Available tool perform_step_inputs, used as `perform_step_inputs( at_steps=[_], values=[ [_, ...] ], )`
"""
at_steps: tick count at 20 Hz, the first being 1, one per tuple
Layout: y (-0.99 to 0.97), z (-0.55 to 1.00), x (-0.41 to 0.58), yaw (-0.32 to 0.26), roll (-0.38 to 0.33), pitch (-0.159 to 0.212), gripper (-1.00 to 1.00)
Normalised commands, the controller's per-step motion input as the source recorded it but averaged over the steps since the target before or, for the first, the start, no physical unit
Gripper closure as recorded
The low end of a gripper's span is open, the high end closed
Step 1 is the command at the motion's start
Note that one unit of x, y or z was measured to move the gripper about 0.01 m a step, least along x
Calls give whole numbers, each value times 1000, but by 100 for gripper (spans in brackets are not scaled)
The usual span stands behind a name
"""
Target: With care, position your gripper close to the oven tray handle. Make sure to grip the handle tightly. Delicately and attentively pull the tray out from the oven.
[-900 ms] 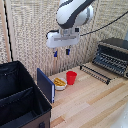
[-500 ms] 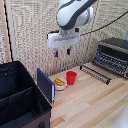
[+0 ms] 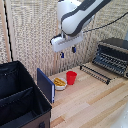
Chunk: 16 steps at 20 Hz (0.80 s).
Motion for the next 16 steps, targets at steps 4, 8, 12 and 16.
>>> perform_step_inputs(
  at_steps=[4,8,12,16],
  values=[
    [-358,0,20,109,-287,-44,-100],
    [-406,0,66,111,-253,-40,-100],
    [-411,0,70,113,-250,-39,-100],
    [-425,-29,158,119,-228,-12,-100]
  ],
)
